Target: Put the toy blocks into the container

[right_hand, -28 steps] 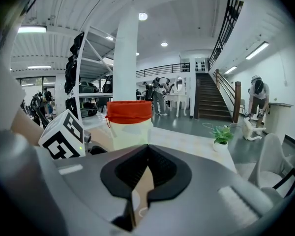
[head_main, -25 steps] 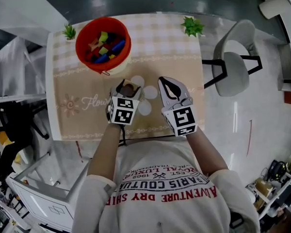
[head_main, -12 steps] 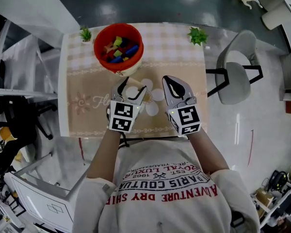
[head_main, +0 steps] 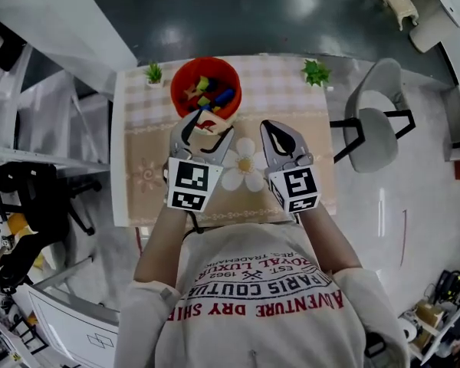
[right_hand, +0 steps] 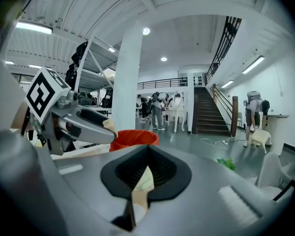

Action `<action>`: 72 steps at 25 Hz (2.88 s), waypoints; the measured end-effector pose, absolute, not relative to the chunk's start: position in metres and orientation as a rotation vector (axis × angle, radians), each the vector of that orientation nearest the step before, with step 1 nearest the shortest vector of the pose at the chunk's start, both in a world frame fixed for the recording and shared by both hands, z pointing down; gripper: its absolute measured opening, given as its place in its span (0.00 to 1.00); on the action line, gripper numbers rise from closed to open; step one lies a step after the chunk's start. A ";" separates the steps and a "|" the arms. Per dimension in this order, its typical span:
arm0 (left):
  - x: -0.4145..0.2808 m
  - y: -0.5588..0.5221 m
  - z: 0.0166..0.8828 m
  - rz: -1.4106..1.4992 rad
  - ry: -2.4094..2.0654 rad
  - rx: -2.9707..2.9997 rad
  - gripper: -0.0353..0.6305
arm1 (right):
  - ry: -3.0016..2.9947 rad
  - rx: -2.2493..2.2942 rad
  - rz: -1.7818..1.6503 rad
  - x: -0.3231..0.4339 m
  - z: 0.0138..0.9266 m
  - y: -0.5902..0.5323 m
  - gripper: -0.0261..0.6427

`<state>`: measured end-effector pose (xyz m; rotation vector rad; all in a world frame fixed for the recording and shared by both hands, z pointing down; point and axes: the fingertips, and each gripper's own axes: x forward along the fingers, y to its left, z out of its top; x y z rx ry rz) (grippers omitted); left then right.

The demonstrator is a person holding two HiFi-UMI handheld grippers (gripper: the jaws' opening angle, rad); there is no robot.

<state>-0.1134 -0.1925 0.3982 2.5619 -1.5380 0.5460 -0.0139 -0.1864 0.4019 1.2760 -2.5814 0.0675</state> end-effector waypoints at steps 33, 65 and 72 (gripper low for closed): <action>-0.171 -0.265 0.393 0.504 -1.542 2.471 0.45 | -2.493 1.365 0.086 -0.040 0.401 -0.220 0.04; -0.254 -0.127 0.340 0.162 -1.706 2.595 0.06 | -2.811 1.107 -0.130 -0.106 0.334 -0.141 0.04; -0.256 -0.116 0.337 0.141 -1.697 2.612 0.06 | -2.742 1.216 -0.106 -0.103 0.339 -0.139 0.04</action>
